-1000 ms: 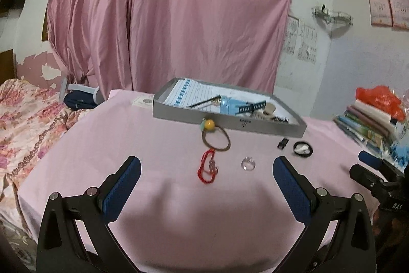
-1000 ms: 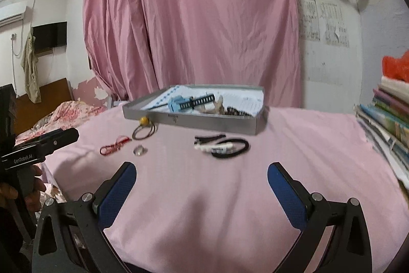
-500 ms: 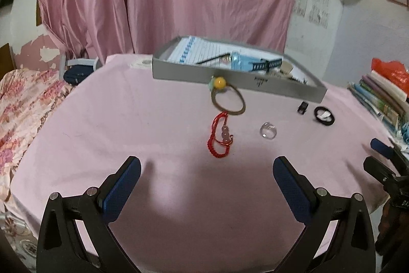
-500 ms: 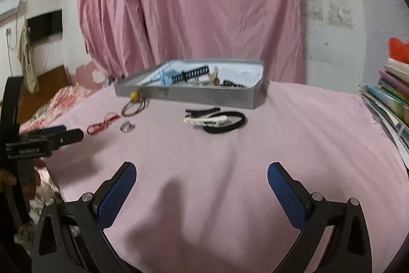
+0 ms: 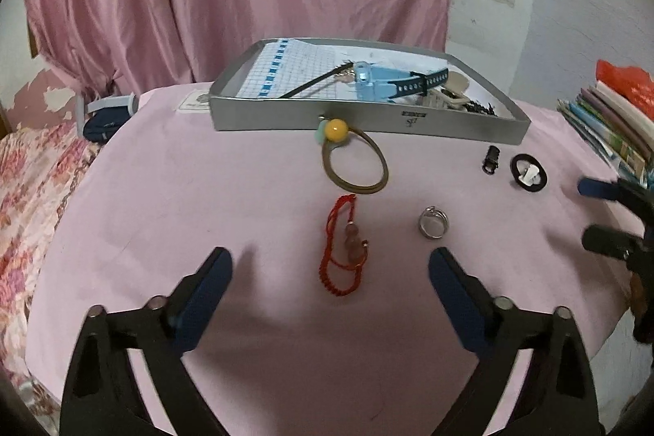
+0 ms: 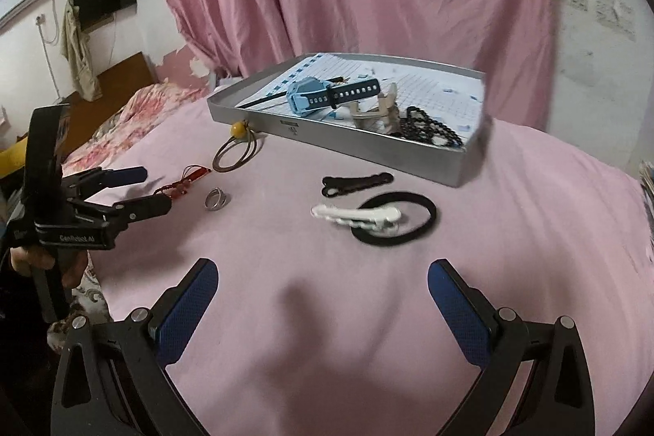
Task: Organize jewelry
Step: 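Grasp the red string bracelet with the left tool while the right tool grasps the white hair clip, then carry the red bracelet and white clip into the tray and open both tools, then lift both tools away from the tray toward the remaining items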
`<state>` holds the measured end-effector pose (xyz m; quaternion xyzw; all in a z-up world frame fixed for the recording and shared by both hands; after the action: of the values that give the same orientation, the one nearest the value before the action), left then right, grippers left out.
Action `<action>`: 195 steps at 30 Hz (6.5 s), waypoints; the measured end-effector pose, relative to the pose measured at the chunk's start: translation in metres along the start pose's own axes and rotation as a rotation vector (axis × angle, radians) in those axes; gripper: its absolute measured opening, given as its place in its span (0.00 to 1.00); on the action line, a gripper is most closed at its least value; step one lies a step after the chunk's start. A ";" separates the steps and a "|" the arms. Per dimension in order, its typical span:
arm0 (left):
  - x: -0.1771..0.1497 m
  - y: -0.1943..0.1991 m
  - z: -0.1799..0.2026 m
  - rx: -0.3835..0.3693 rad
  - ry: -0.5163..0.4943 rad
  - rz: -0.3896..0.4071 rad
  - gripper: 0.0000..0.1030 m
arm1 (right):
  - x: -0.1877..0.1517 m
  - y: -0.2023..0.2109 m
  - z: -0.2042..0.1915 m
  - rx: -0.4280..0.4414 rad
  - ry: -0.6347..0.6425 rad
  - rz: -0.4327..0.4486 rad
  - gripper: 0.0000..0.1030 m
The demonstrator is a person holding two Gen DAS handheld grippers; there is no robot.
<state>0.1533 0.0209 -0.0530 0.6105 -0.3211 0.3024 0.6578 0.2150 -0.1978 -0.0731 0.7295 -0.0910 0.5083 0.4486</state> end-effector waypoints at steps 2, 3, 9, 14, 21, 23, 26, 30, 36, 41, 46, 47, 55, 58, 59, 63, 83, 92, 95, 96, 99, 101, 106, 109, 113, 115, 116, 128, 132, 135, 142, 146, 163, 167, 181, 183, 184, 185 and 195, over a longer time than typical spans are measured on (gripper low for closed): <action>0.000 -0.006 0.002 0.006 -0.019 -0.020 0.71 | 0.005 -0.008 -0.001 0.014 0.013 -0.026 0.99; 0.000 -0.009 0.003 0.008 -0.027 -0.032 0.66 | 0.008 -0.011 -0.001 0.013 0.019 -0.037 0.97; 0.004 -0.016 0.006 0.017 -0.049 -0.050 0.55 | 0.019 -0.031 0.007 -0.028 0.040 -0.077 0.93; 0.010 -0.022 0.009 0.003 -0.068 -0.061 0.44 | 0.025 -0.039 0.013 -0.019 0.037 -0.087 0.88; 0.015 -0.028 0.020 -0.012 -0.072 -0.051 0.19 | 0.021 -0.051 0.017 -0.023 0.041 -0.136 0.73; 0.015 -0.029 0.022 -0.015 -0.057 -0.029 0.17 | 0.021 -0.052 0.018 -0.027 0.038 -0.134 0.71; 0.016 -0.030 0.024 -0.028 -0.033 -0.018 0.07 | 0.021 -0.052 0.020 -0.036 0.033 -0.138 0.63; 0.015 -0.028 0.027 -0.044 -0.022 -0.010 0.07 | 0.021 -0.053 0.020 -0.046 0.037 -0.138 0.55; 0.014 -0.025 0.029 -0.074 0.011 0.005 0.07 | 0.020 -0.048 0.016 -0.022 0.038 -0.125 0.55; 0.014 -0.023 0.032 -0.092 0.022 0.012 0.07 | 0.021 -0.037 0.003 0.013 0.053 -0.081 0.55; 0.015 -0.018 0.033 -0.107 0.039 0.028 0.07 | 0.023 -0.031 -0.009 0.046 0.067 -0.038 0.55; 0.016 -0.015 0.033 -0.102 0.034 0.035 0.07 | 0.023 -0.031 -0.011 0.050 0.067 -0.038 0.55; 0.032 0.000 0.036 -0.098 0.002 0.079 0.07 | 0.024 -0.031 -0.013 0.070 0.047 -0.018 0.55; 0.041 0.000 0.042 -0.109 -0.030 0.087 0.07 | 0.031 -0.026 -0.008 0.065 0.029 0.014 0.55; 0.044 -0.001 0.044 -0.113 -0.037 0.090 0.07 | 0.034 -0.024 -0.005 0.057 0.023 0.026 0.55; 0.064 0.000 0.051 -0.133 -0.068 0.128 0.07 | 0.049 -0.021 0.010 0.034 -0.010 0.066 0.55; 0.163 -0.120 0.040 -0.309 0.020 0.115 0.07 | 0.100 -0.087 0.092 -0.056 -0.178 0.033 0.55; 0.155 -0.130 0.034 -0.296 0.048 0.063 0.07 | 0.089 -0.092 0.090 -0.075 -0.149 0.007 0.56; 0.154 -0.128 0.035 -0.297 0.048 0.067 0.08 | 0.088 -0.091 0.089 -0.077 -0.142 0.010 0.55; 0.154 -0.128 0.035 -0.290 0.045 0.069 0.08 | 0.089 -0.091 0.089 -0.079 -0.138 0.012 0.55; 0.154 -0.128 0.035 -0.276 0.043 0.073 0.23 | 0.088 -0.089 0.088 -0.085 -0.123 0.020 0.58; 0.154 -0.123 0.034 -0.287 0.066 0.095 0.43 | 0.089 -0.083 0.086 -0.091 -0.112 0.044 0.72; 0.157 -0.103 0.029 -0.291 0.095 0.180 0.64 | 0.087 -0.067 0.084 -0.129 -0.103 0.098 0.80; 0.158 -0.086 0.024 -0.244 0.124 0.236 0.84 | 0.084 -0.049 0.081 -0.162 -0.107 0.162 0.91; 0.151 -0.041 0.018 -0.210 0.152 0.392 0.99 | 0.079 -0.021 0.067 -0.179 -0.076 0.267 1.00; 0.144 -0.026 0.017 -0.186 0.156 0.424 0.99 | 0.074 -0.009 0.058 -0.184 -0.061 0.298 1.00; 0.138 -0.017 0.016 -0.176 0.160 0.436 0.99 | 0.070 -0.001 0.051 -0.181 -0.051 0.316 1.00; 0.070 0.060 0.018 -0.108 0.120 0.487 0.99 | 0.030 0.055 0.004 -0.193 -0.029 0.366 1.00; 0.047 0.072 0.020 -0.081 0.127 0.477 0.99 | 0.014 0.066 -0.005 -0.216 -0.038 0.368 1.00; 0.031 0.080 0.024 -0.057 0.115 0.478 0.99 | 0.001 0.075 -0.013 -0.238 -0.019 0.388 1.00; 0.006 0.073 0.031 -0.067 0.095 0.400 0.99 | -0.024 0.069 -0.014 -0.237 -0.048 0.351 1.00; -0.006 0.066 0.032 -0.079 0.101 0.357 0.99 | -0.036 0.067 -0.016 -0.248 -0.056 0.323 1.00; -0.024 0.043 0.033 -0.040 0.100 0.225 0.99 | -0.054 0.049 -0.012 -0.276 -0.087 0.246 1.00; -0.021 0.035 0.035 -0.037 0.081 0.190 0.99 | -0.053 0.042 -0.008 -0.280 -0.055 0.197 1.00; -0.009 0.012 0.038 -0.043 0.056 0.103 0.99 | -0.033 0.029 0.014 -0.286 0.003 0.084 1.00; -0.007 0.009 0.039 -0.041 0.052 0.091 0.99 | -0.030 0.028 0.017 -0.292 0.015 0.070 1.00; -0.006 0.008 0.039 -0.033 0.049 0.086 0.99 | -0.029 0.028 0.019 -0.292 0.016 0.067 1.00; -0.005 0.006 0.038 -0.018 0.044 0.081 0.99 | -0.026 0.029 0.021 -0.289 0.016 0.060 1.00; 0.001 -0.010 0.041 -0.088 0.023 -0.001 0.98 | -0.004 0.008 0.030 -0.145 0.028 -0.077 0.99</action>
<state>0.1596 -0.0211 -0.0568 0.5776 -0.3263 0.2944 0.6879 0.2280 -0.2265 -0.0745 0.6908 -0.0934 0.4929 0.5206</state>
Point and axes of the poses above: each gripper's, at about its wrist camera, not at the fingertips, and y roughly against the way its jaws point, z to its right, x to its top, the point moved 5 cm from there along -y, roughly the way its jaws point, and after that the axes turned 7 degrees about z, right-handed, at the moved point
